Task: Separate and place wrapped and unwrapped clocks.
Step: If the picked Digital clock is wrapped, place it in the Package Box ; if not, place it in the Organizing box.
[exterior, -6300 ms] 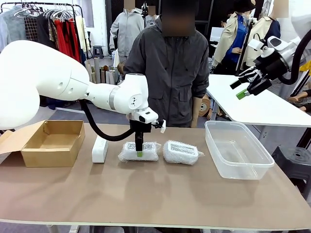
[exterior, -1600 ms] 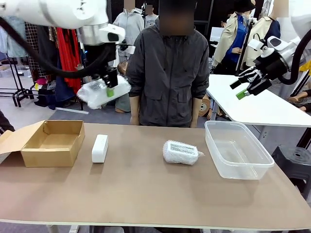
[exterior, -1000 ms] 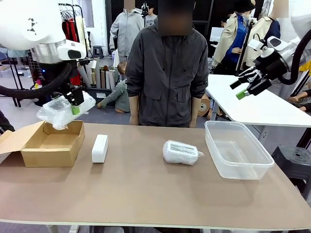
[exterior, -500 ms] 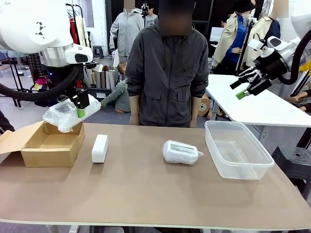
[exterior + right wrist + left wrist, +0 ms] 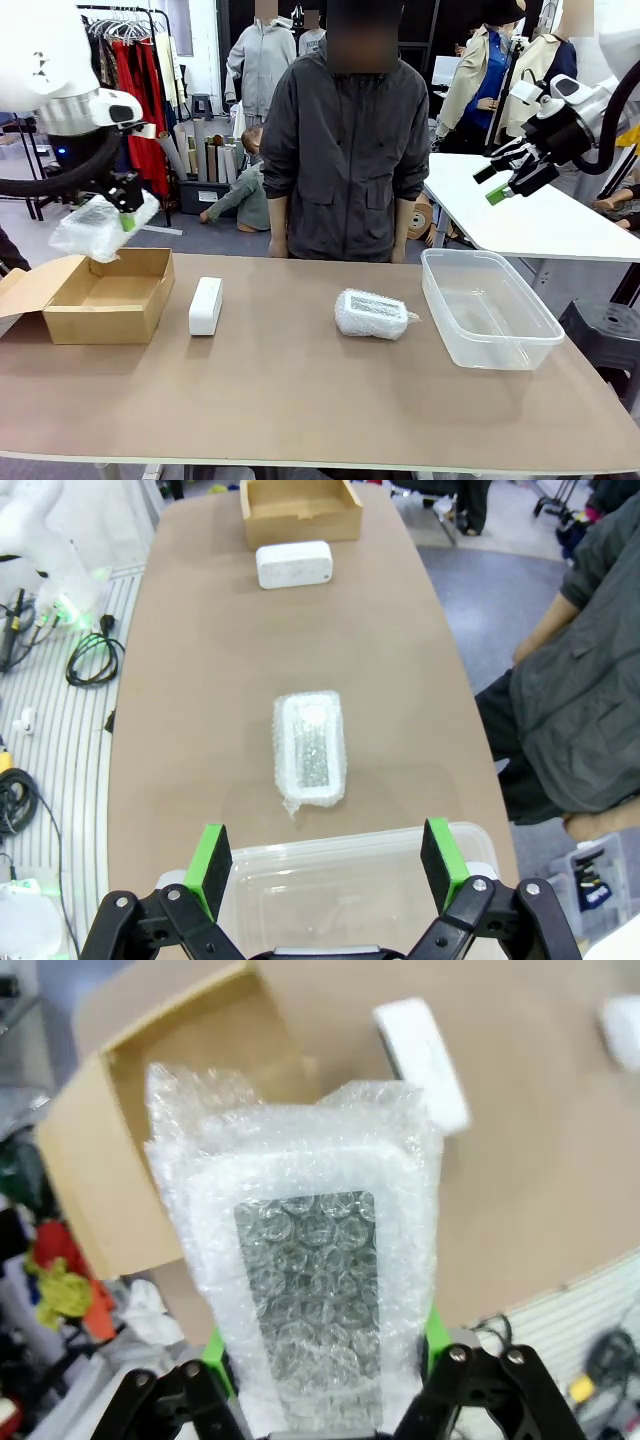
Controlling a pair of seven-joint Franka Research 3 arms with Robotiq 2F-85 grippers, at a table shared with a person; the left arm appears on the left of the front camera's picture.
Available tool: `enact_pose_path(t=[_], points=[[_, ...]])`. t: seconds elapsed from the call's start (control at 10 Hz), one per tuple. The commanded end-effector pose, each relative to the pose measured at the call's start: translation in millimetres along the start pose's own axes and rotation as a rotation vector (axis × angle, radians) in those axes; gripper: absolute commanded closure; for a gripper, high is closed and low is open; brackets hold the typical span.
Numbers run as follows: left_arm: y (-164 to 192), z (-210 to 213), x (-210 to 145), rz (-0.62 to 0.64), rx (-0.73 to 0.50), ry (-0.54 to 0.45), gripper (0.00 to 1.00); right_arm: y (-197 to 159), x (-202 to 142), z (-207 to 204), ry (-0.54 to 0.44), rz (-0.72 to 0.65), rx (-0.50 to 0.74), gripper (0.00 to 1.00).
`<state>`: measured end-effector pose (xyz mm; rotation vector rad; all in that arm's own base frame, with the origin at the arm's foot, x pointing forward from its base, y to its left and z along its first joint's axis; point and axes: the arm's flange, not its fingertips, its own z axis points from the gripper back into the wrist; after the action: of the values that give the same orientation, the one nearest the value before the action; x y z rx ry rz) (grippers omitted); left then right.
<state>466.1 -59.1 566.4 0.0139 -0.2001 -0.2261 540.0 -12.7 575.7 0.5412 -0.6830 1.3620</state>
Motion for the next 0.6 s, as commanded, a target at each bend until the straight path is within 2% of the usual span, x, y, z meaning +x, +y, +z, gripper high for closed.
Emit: enact_pose_path(t=[0.0,0.1,0.5], points=[[21,-14,13,0.106,0.083,-0.030,1.00,0,2,0,-0.001,0.005,0.000,0.00],[39,-28,21,0.158,0.151,-0.007,1.00,0,2,0,-0.001,0.005,0.000,0.00],[92,-63,46,0.248,0.053,-0.037,1.00,0,2,0,-0.001,0.005,0.000,0.00]])
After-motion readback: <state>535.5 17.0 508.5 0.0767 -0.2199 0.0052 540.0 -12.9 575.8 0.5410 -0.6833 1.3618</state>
